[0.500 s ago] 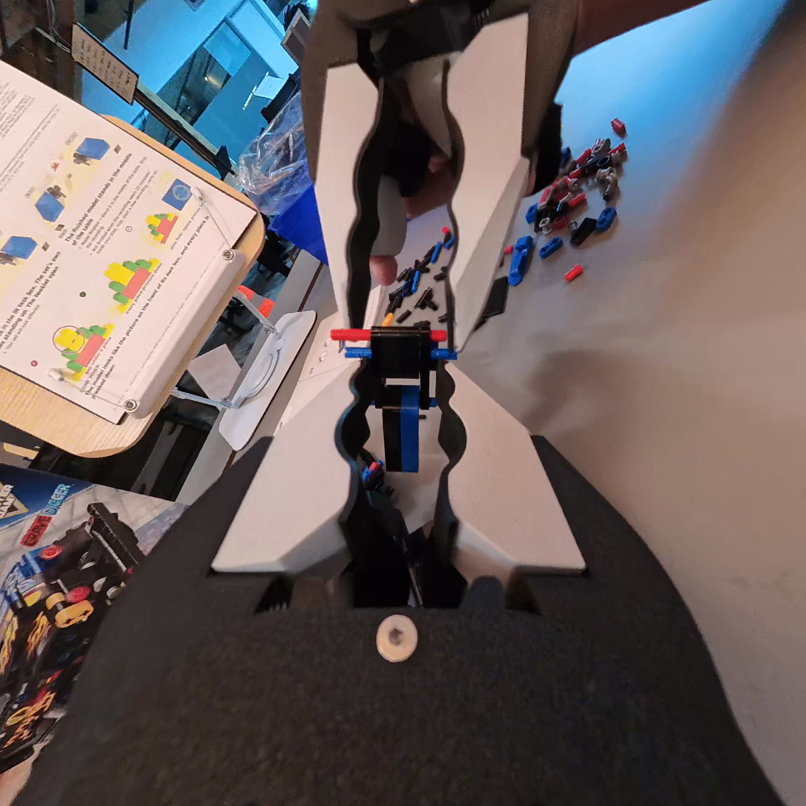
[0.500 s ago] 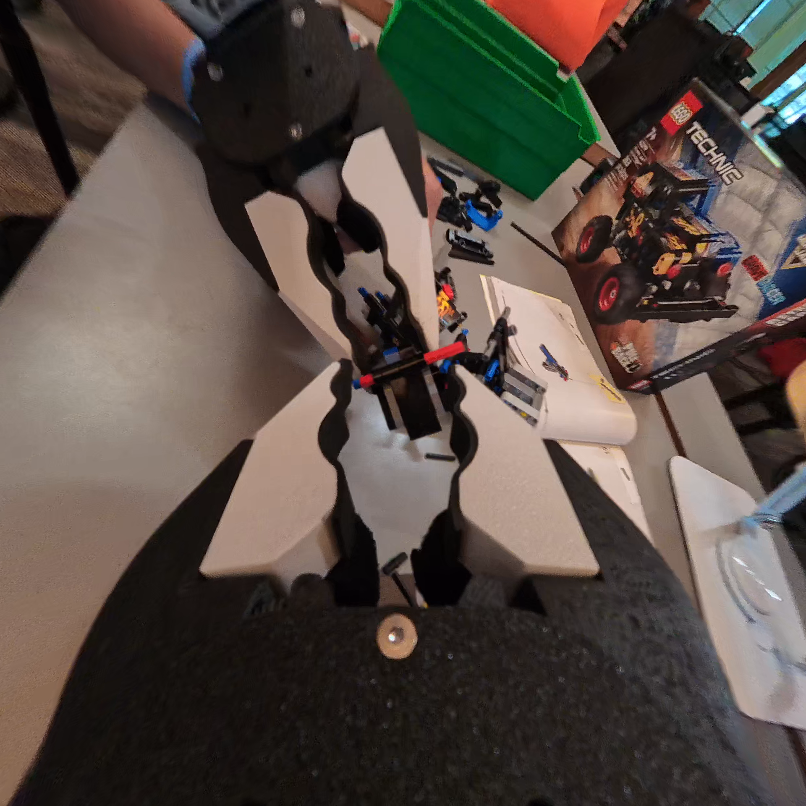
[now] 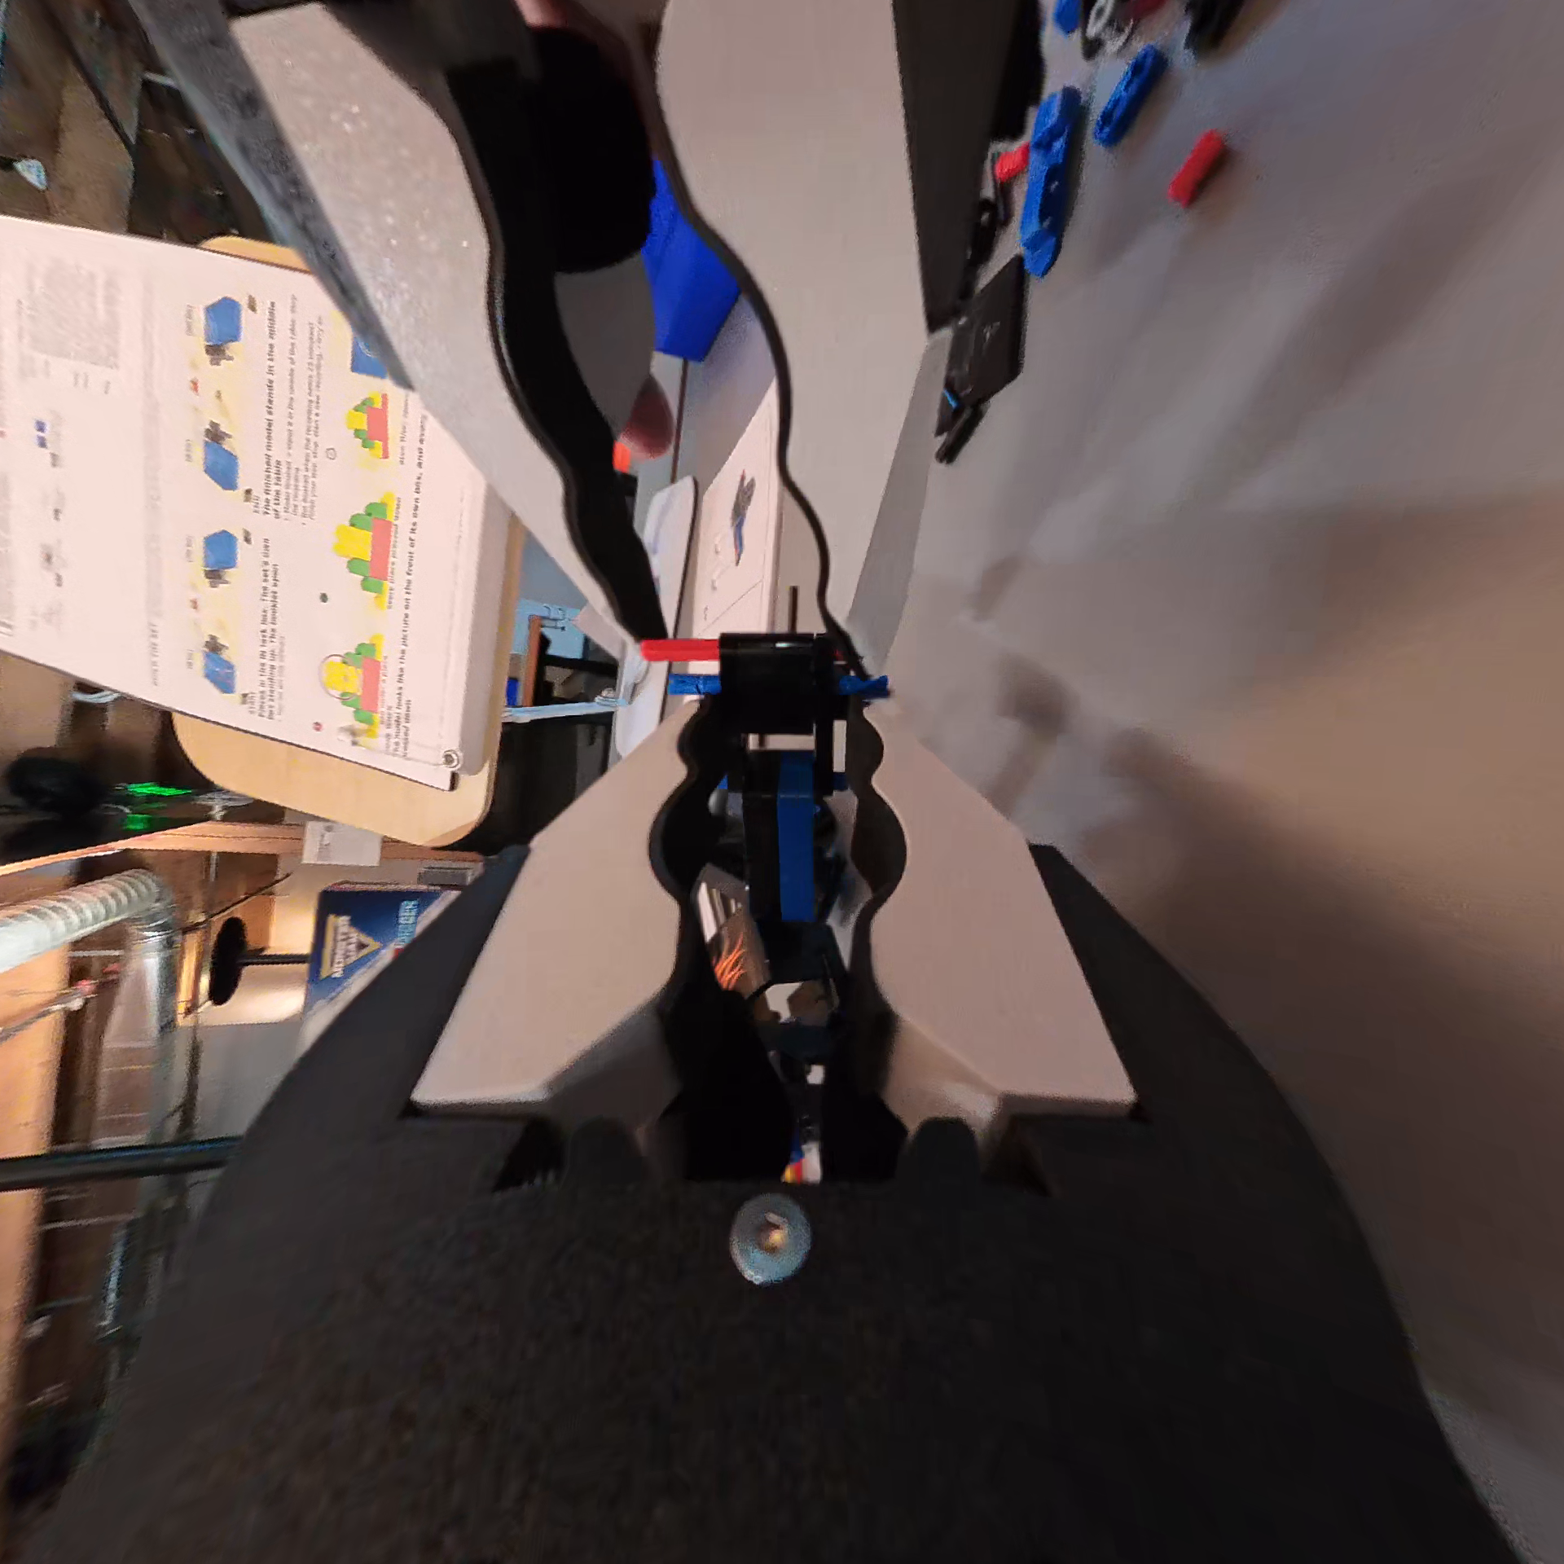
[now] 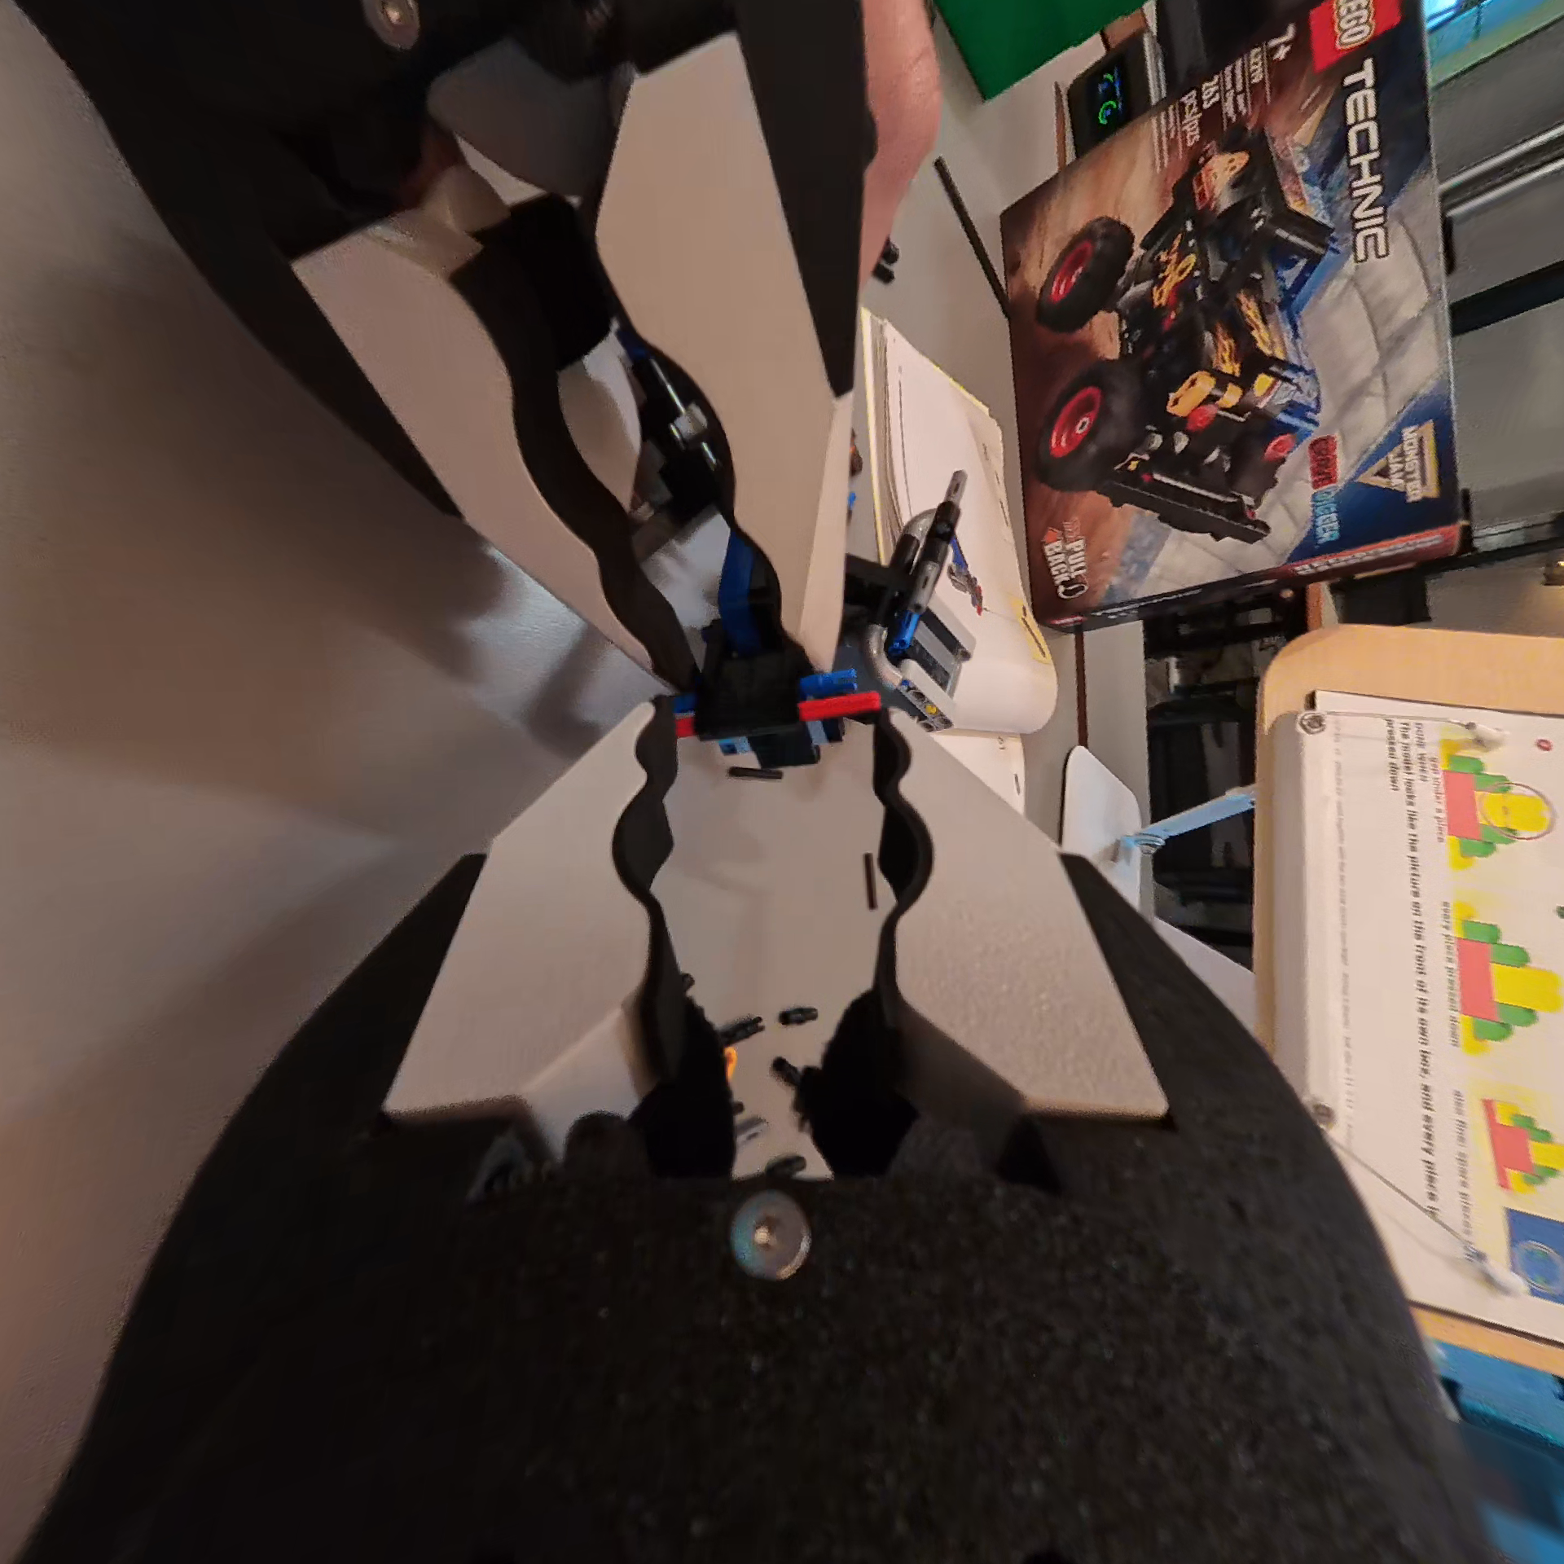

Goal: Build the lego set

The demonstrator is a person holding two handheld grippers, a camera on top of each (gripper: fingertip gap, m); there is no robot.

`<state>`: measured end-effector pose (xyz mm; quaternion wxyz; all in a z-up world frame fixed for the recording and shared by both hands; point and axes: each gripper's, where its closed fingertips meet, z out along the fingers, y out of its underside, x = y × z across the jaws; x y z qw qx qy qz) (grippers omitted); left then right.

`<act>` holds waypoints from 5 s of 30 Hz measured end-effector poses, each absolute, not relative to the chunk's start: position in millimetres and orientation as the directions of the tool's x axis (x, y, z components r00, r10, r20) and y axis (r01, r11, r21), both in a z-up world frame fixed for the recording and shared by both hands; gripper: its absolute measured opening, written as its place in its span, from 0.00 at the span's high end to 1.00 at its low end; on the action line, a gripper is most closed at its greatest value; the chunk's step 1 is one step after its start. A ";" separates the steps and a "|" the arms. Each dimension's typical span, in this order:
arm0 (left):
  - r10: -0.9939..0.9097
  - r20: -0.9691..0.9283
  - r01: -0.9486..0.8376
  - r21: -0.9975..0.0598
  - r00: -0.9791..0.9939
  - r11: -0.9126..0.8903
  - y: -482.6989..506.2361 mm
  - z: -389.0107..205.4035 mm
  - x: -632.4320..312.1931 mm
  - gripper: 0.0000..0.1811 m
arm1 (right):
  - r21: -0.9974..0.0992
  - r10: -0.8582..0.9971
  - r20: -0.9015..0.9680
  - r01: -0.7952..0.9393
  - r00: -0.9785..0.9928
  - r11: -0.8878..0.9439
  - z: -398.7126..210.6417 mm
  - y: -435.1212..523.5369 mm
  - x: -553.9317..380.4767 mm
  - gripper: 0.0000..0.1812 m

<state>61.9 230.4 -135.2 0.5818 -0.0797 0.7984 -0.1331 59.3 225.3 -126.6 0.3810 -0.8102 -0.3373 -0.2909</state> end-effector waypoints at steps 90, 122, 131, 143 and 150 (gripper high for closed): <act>-0.616 0.561 -0.328 -0.826 -0.553 -0.458 257.1 -63.2 67.2 0.93 | -0.898 0.323 -0.433 -0.433 0.842 -0.075 -46.9 238.7 71.1 0.98; -0.400 0.627 -0.406 -0.759 -0.669 -0.510 251.1 -42.4 52.9 0.92 | -0.909 0.417 -0.416 -0.385 0.808 -0.159 -50.9 237.3 47.2 0.95; -0.452 0.533 -0.336 -0.829 -0.715 -0.446 243.0 -35.7 45.9 0.92 | -0.906 0.457 -0.424 -0.369 0.782 -0.208 -47.8 230.5 38.3 0.98; -0.433 0.537 -0.337 -0.823 -0.724 -0.456 245.2 -33.5 44.6 0.92 | -0.889 0.488 -0.458 -0.386 0.743 -0.246 -51.0 227.6 34.2 1.00; -0.448 0.521 -0.326 -0.836 -0.727 -0.442 245.9 -32.6 44.3 0.92 | -0.890 0.492 -0.456 -0.395 0.742 -0.230 -46.3 226.2 35.3 0.97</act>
